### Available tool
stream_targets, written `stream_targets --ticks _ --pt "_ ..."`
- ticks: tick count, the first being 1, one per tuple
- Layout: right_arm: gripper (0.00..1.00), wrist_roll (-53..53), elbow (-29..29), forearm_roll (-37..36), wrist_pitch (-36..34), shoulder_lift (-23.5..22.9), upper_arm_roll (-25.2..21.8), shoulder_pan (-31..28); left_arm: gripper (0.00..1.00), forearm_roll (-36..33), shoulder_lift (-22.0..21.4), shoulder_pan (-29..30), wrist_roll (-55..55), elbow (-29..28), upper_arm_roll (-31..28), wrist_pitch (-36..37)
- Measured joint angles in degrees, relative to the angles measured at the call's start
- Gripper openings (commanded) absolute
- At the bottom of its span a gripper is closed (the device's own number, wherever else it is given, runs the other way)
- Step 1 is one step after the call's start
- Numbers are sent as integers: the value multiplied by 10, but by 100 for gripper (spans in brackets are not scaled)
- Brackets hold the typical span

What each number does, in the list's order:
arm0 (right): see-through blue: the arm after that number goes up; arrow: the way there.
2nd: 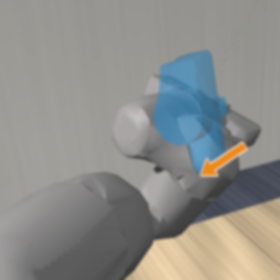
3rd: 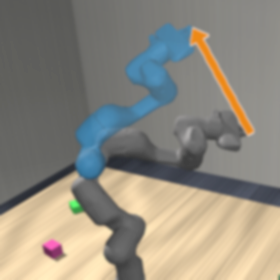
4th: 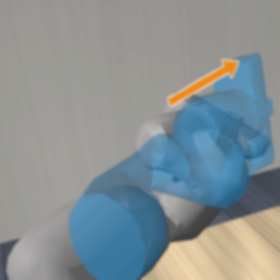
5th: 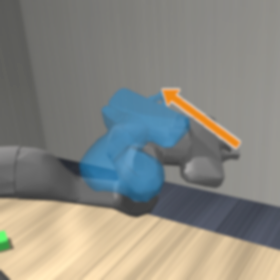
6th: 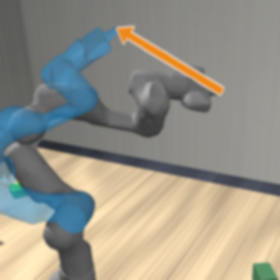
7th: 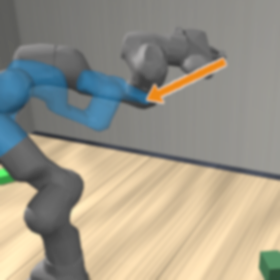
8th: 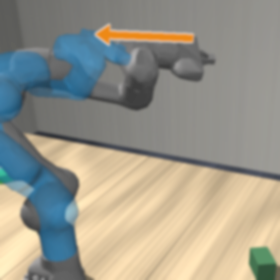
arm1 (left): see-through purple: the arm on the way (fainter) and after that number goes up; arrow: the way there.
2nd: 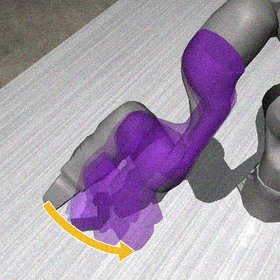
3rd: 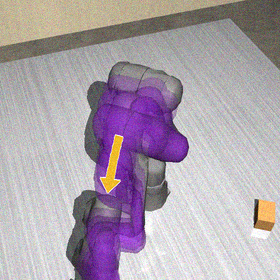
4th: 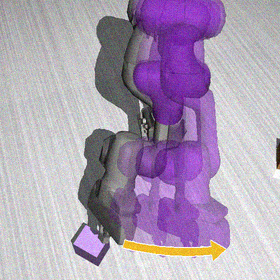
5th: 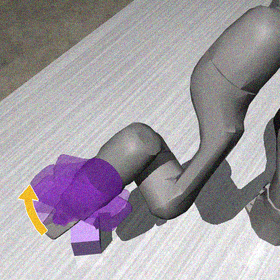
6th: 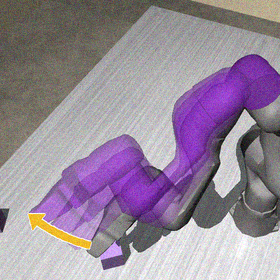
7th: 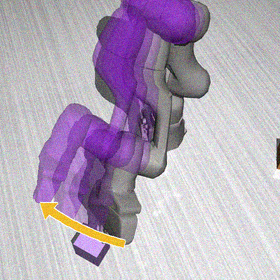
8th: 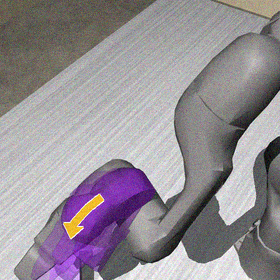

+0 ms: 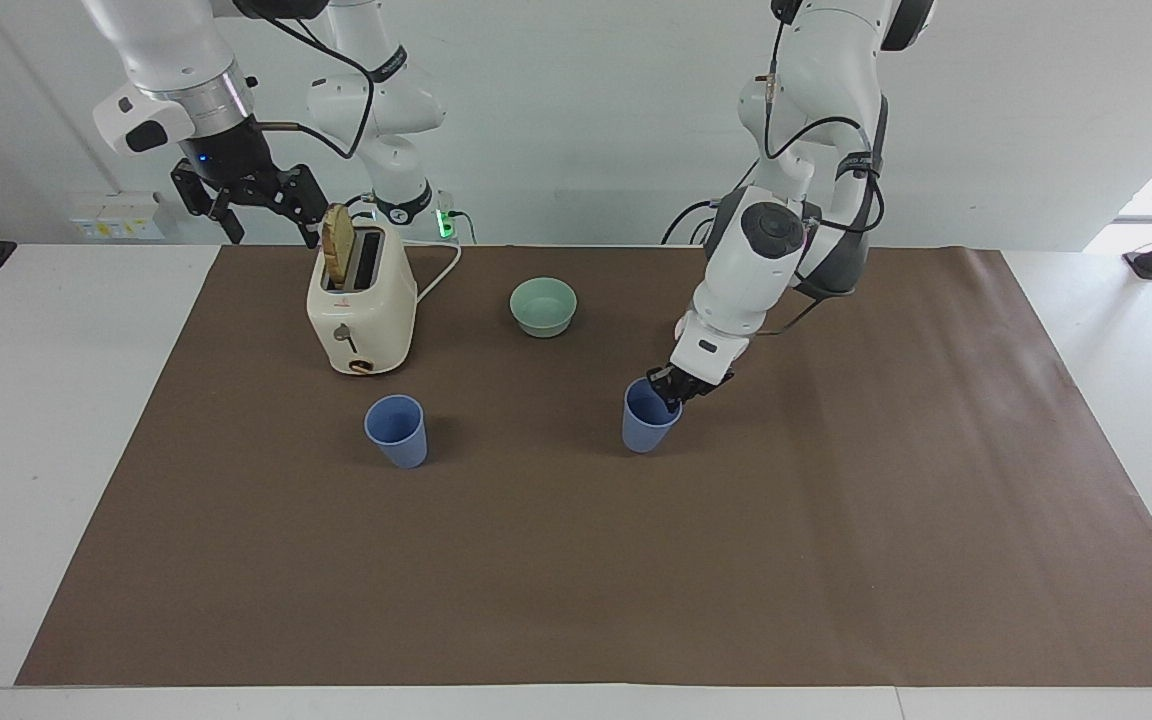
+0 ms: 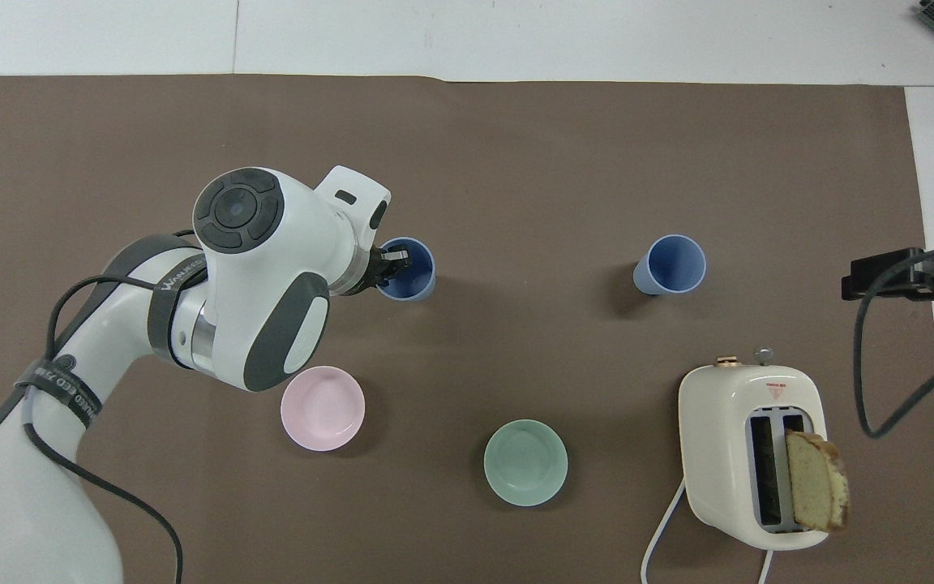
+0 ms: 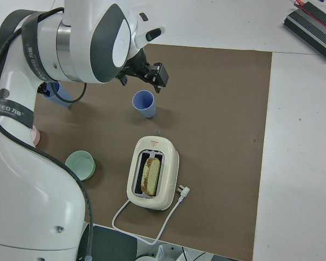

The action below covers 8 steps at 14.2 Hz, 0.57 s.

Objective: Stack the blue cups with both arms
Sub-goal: 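Carry the blue cup with the left gripper toward the table center and set it down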

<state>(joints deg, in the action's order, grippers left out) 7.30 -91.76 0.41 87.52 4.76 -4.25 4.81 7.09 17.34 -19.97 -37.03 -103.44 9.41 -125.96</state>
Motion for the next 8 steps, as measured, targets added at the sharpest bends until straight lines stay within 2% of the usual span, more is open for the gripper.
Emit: stream_targets --ticks 3,4,5,6,8 --pt "100 0 0 0 0 1 0 0 0 0 5 -6 0 -6 0 -8" --pt "100 0 -1 0 0 1 0 0 17 0 5 -7 0 -6 0 -8" --pt "100 0 -1 0 0 1 0 0 77 0 5 -7 0 -6 0 -8" --pt "100 0 -1 0 1 1 0 0 89 0 5 -7 0 -6 0 -8" --pt "100 0 -2 0 5 1 0 0 94 0 5 -7 0 -6 0 -9"
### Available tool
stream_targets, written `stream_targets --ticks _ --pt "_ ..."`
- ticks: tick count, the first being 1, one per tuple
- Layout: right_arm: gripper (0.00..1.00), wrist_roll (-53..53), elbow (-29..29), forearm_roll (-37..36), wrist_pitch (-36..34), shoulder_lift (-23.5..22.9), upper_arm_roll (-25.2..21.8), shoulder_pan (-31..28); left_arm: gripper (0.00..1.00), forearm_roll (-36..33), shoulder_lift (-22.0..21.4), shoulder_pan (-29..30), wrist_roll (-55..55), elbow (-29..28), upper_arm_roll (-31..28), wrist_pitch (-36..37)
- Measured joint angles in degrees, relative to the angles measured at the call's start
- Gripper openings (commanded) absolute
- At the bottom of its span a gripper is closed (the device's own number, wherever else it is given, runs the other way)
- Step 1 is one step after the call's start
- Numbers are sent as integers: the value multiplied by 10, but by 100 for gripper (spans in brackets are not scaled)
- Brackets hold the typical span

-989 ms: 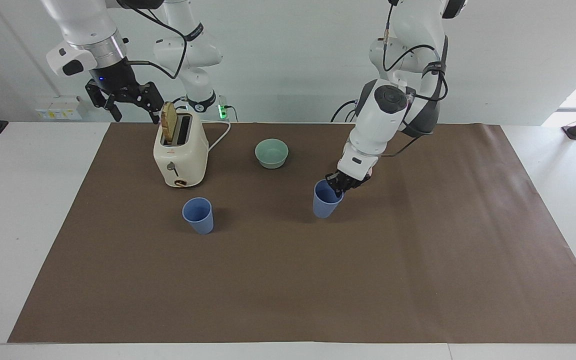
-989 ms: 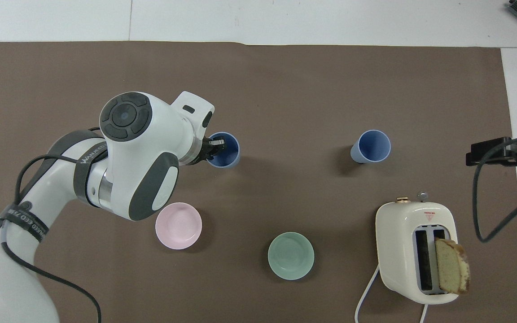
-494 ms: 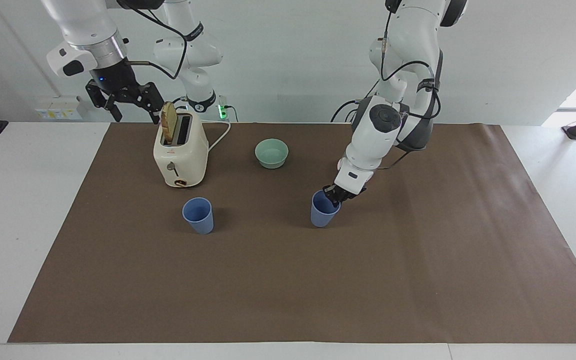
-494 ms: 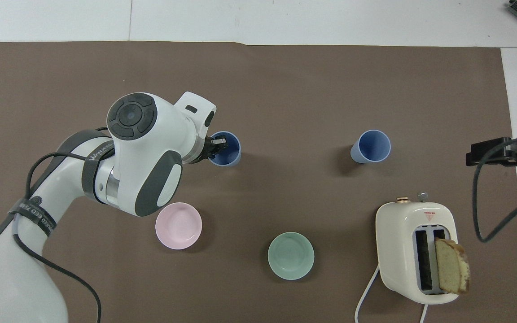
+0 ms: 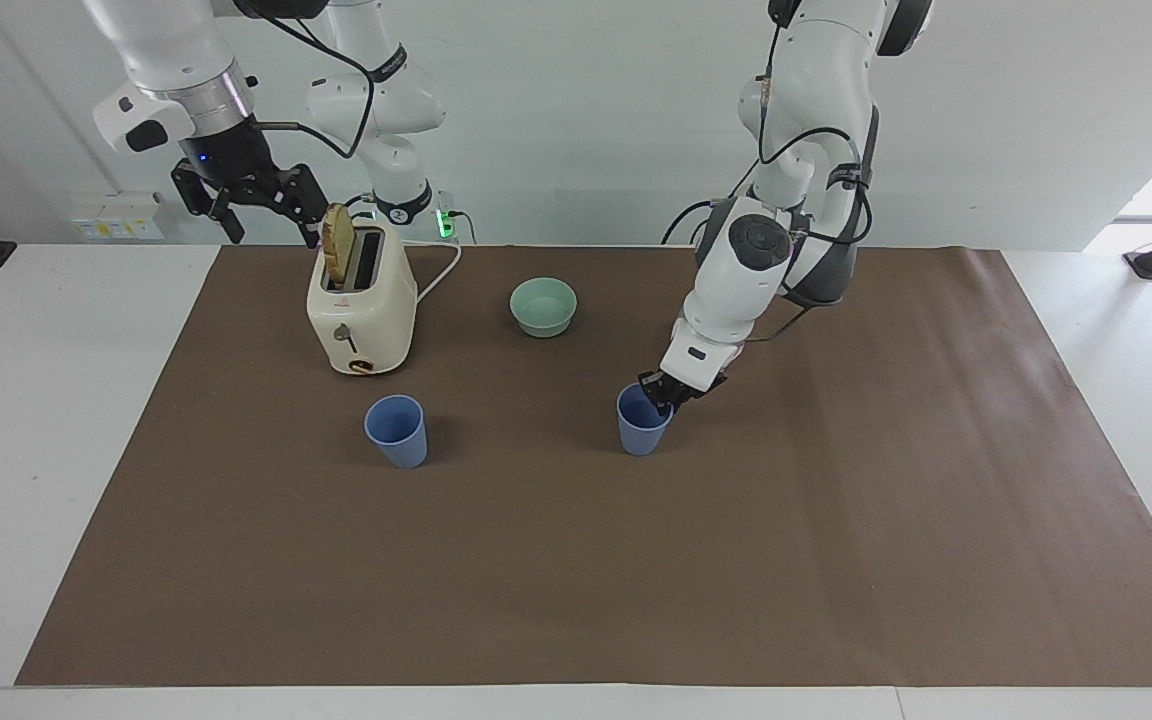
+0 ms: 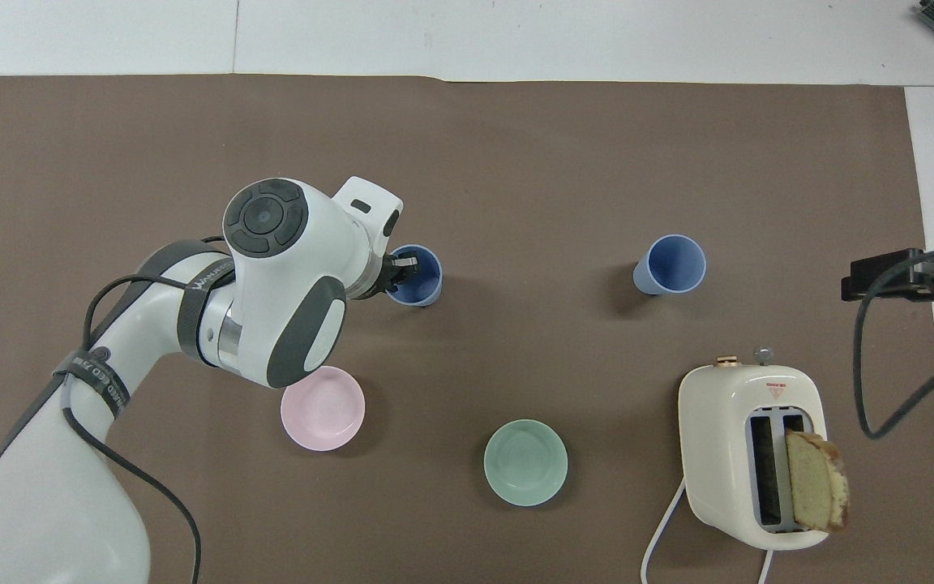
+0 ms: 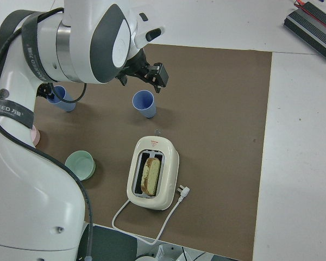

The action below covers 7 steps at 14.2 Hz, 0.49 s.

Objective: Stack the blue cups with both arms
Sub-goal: 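Carry the blue cup with the left gripper toward the table center and set it down, then open the left gripper and withdraw while the right gripper reaches the other cup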

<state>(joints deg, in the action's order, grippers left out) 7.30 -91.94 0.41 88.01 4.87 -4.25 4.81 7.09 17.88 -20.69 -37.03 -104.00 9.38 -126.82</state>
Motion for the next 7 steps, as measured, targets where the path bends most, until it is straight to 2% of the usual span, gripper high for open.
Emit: stream_targets --ticks 2,7 --pt "100 0 -1 0 22 0 0 0 100 0 0 0 0 0 0 0" --pt "100 0 -9 0 51 -2 1 0 100 0 -11 1 0 16 -9 33"
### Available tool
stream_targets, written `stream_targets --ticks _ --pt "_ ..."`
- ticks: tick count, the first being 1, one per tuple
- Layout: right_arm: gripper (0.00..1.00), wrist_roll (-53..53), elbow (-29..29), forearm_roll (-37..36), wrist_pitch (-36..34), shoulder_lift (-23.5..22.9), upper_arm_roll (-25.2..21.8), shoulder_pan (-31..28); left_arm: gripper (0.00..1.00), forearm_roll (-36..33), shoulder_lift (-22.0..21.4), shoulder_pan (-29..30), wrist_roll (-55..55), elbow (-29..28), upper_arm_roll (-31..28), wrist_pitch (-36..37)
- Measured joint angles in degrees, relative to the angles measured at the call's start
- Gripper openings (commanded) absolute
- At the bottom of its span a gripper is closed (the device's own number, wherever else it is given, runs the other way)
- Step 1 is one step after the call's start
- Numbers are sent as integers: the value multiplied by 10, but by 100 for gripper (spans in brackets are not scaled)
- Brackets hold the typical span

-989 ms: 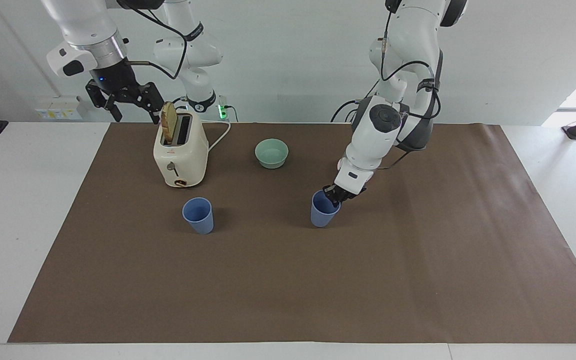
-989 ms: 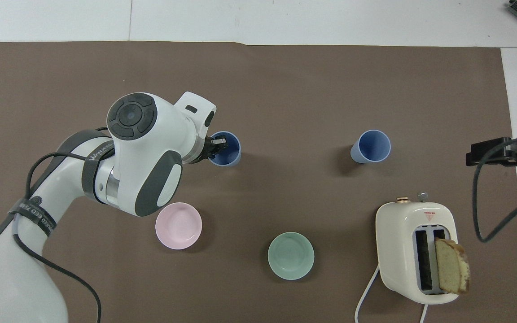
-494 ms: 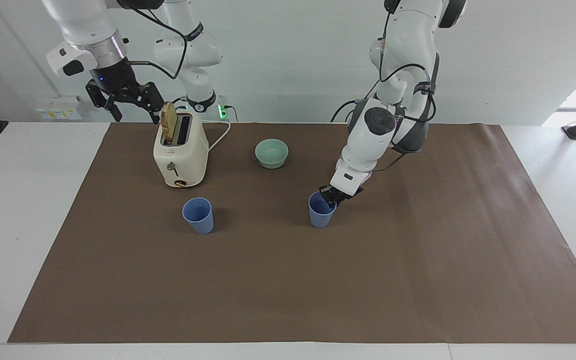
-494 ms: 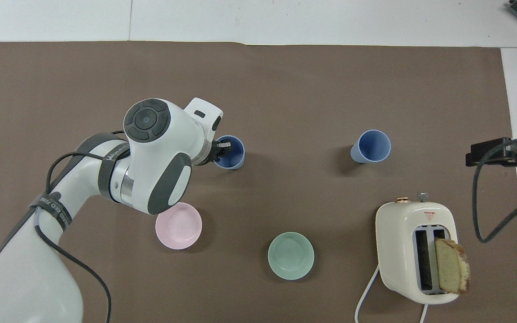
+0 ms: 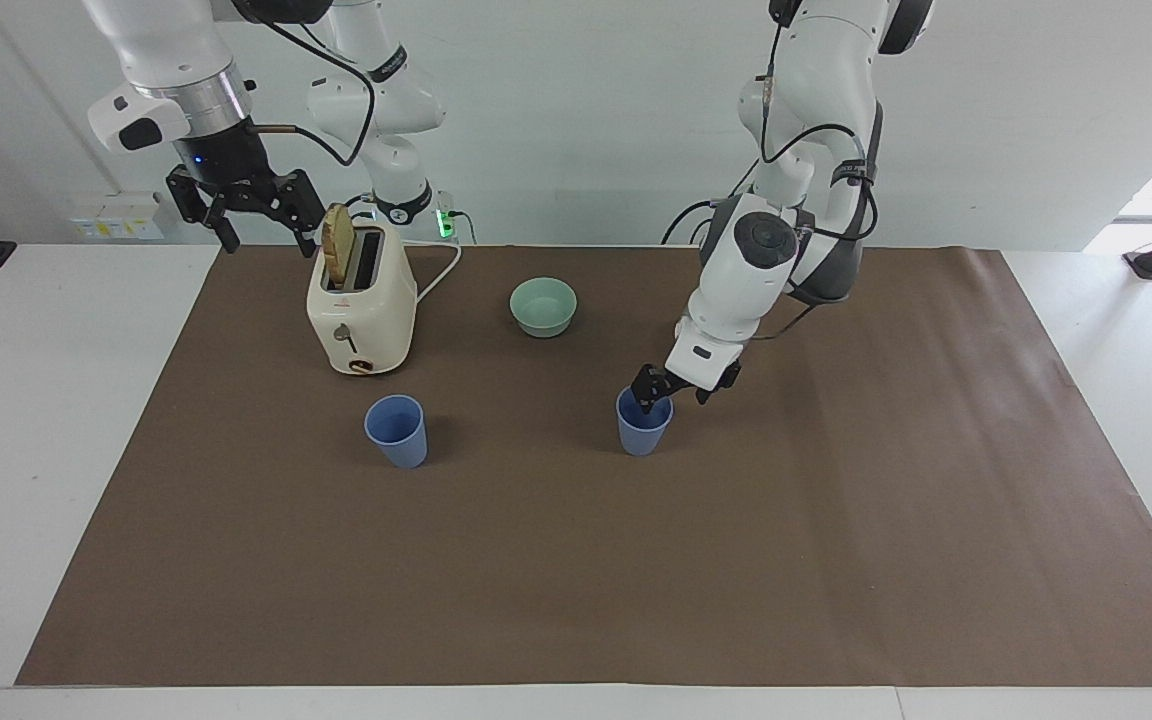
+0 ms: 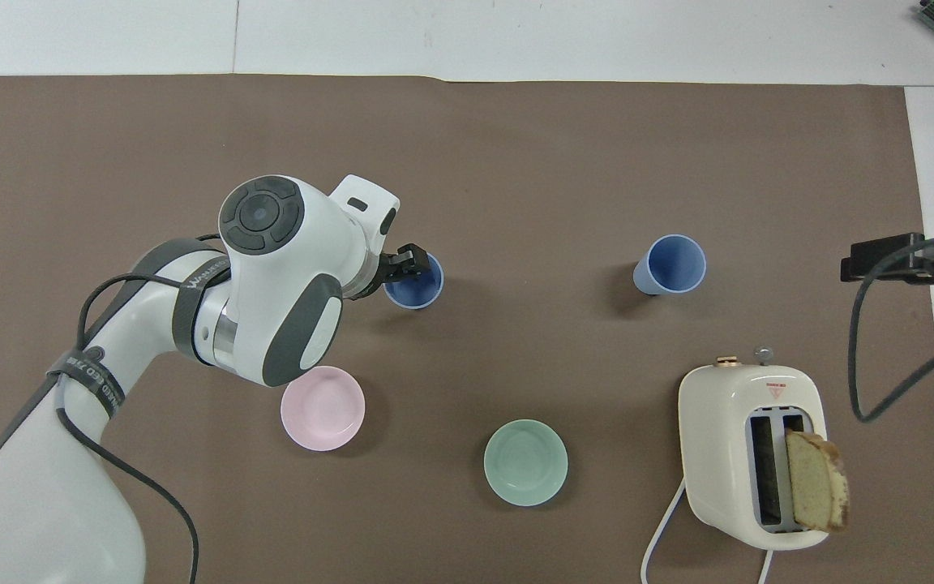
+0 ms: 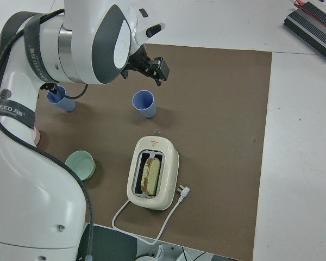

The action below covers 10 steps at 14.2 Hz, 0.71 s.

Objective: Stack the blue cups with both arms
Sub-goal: 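Open the left gripper and withdraw while the right gripper reaches the other cup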

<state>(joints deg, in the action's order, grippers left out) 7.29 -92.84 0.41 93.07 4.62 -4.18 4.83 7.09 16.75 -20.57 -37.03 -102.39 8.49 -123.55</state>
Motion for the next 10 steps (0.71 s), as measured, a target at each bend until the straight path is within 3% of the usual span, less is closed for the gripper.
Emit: stream_targets --ticks 4,7,10 --pt "100 -10 -13 0 51 -38 5 1 100 0 -50 29 19 59 -14 120" --pt "100 -18 -16 0 101 -90 7 2 100 -9 -102 95 122 68 -17 193" --pt "100 -26 -21 0 138 -138 7 6 100 -54 -126 145 211 72 -22 225"
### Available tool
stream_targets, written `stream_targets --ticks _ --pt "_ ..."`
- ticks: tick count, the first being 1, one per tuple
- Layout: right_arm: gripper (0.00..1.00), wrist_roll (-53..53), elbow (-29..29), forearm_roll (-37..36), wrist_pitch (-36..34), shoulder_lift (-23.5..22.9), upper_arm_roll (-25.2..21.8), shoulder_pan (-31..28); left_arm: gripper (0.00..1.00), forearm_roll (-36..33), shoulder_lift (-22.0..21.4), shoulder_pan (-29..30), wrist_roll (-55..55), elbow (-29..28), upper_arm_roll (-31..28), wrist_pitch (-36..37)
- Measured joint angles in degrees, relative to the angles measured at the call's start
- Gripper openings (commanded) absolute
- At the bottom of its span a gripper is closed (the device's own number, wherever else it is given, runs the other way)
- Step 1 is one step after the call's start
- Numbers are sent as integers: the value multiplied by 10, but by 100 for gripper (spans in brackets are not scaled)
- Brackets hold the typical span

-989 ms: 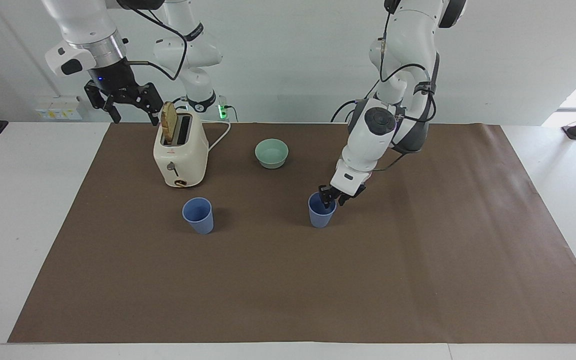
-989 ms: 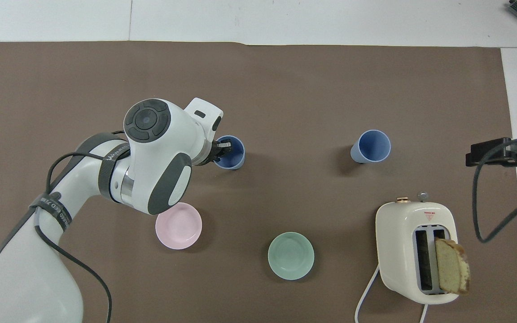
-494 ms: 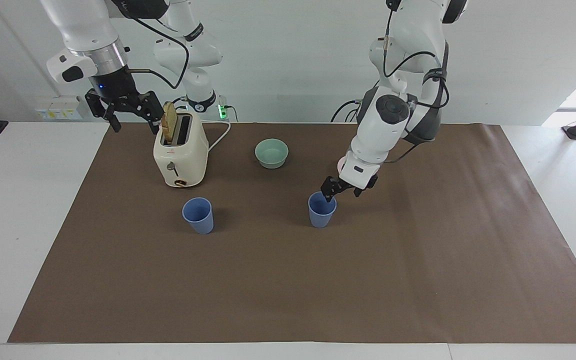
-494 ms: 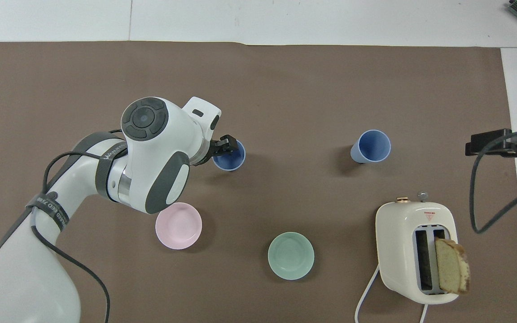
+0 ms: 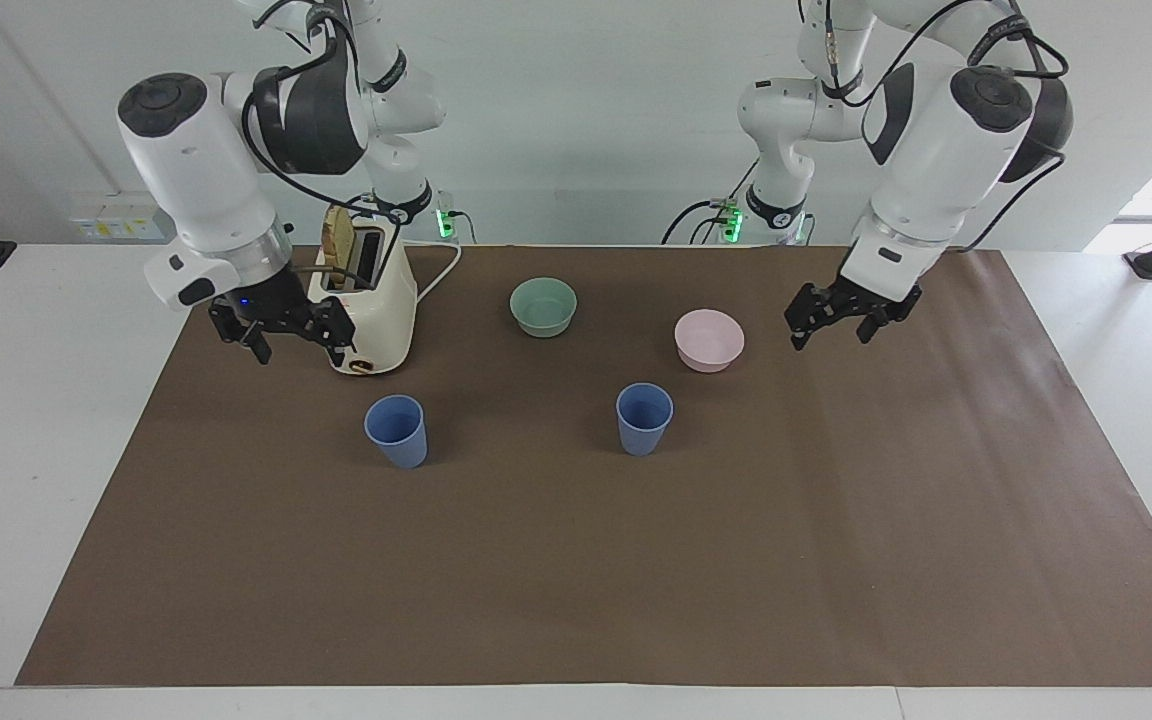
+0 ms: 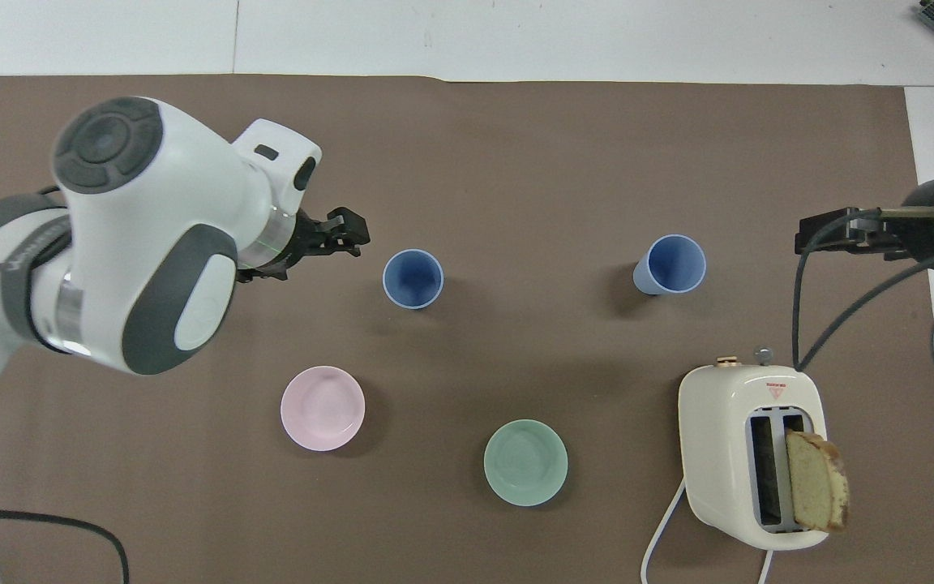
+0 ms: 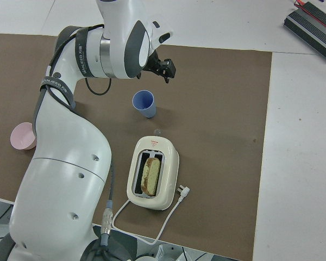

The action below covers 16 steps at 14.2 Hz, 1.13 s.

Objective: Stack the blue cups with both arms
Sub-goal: 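Open the left gripper and withdraw while the right gripper reaches the other cup, then grasp the second blue cup with the right gripper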

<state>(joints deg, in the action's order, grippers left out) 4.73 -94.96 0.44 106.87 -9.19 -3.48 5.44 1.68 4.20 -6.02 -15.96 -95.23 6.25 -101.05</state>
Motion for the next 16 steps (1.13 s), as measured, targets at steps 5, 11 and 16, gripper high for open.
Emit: stream_targets --ticks 5,11,16 --pt "100 -12 -69 0 111 -39 0 25 100 -6 -5 76 125 27 -13 33" --pt "100 -58 -129 0 148 -52 -1 25 100 -6 -31 100 162 39 -18 54" --pt "99 -83 -145 0 153 -50 -3 23 100 -6 -56 99 162 39 -13 73"
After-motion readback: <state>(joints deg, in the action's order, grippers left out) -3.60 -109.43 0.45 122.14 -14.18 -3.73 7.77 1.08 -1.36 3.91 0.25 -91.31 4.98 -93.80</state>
